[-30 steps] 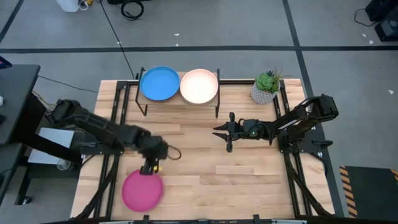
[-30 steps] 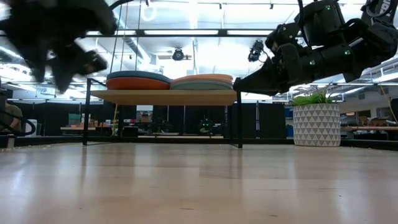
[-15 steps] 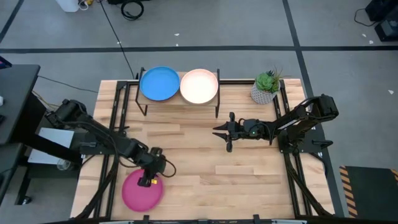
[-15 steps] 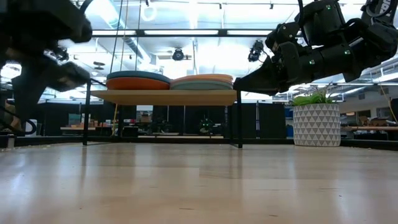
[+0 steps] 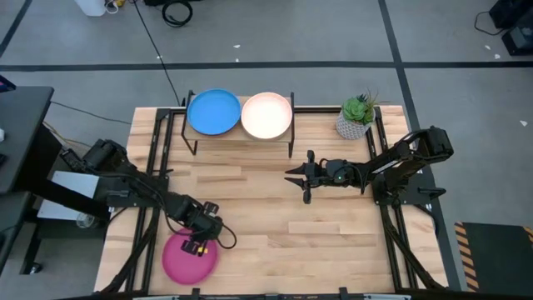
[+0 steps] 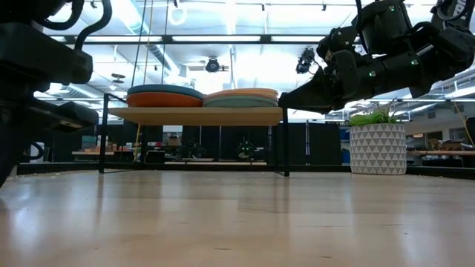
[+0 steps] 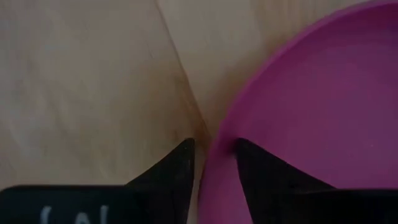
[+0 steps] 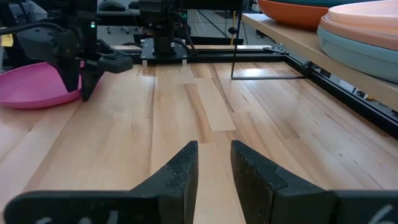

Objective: Place and stack plates onto a shelf
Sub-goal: Stack the pink plate on top of the blue plate on the shelf, then return to Home Position

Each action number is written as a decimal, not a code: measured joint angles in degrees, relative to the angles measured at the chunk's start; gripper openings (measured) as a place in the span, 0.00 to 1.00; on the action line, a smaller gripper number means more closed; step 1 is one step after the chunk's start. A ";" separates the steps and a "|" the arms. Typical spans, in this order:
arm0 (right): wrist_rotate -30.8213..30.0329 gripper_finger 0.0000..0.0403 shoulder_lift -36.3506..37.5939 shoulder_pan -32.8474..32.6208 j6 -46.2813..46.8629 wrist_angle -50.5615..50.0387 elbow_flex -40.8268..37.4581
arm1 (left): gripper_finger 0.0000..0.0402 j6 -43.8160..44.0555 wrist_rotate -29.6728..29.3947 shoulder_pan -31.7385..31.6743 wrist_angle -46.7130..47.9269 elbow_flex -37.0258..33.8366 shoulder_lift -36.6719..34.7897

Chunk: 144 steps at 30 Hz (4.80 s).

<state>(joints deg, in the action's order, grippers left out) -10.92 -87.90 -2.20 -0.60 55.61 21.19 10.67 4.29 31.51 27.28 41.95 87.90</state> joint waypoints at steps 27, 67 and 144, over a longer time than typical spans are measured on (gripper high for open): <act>0.00 0.25 0.00 0.00 0.00 0.04 0.00 | 0.04 -10.18 -4.73 -24.69 28.44 23.59 -20.67; 0.03 0.25 0.00 0.02 0.00 0.04 0.02 | 0.05 -8.34 9.16 -95.43 24.10 29.29 -15.00; -0.92 0.05 71.74 12.89 10.59 -32.01 -18.29 | 0.23 -15.67 -9.13 -35.66 -35.69 -34.09 -87.75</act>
<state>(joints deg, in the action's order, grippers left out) -11.83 -16.16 10.70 9.99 23.60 2.90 -5.01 -4.83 -4.15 -8.41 7.87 0.15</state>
